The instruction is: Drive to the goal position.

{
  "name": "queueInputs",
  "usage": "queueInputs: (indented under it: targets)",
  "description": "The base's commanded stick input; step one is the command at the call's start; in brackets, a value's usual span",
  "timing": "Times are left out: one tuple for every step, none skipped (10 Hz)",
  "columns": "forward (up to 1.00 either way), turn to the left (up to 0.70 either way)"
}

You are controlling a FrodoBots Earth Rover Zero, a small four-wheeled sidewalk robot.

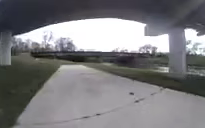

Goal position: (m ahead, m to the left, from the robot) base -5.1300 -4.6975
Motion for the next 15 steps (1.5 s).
queueInputs:
  targets:
    - [1.0, -0.4]
    - [1.0, -0.4]
    - [1.0, -0.4]
    - [1.0, -0.4]
    - [1.0, -0.4]
    - [1.0, -0.4]
    - [1.0, -0.4]
    - [1.0, -0.4]
    - [1.0, -0.4]
    - [1.0, -0.4]
    - [1.0, -0.4]
    - [1.0, -0.4]
    - [1.0, -0.4]
    - [0.01, -0.51]
    - [0.04, -0.15]
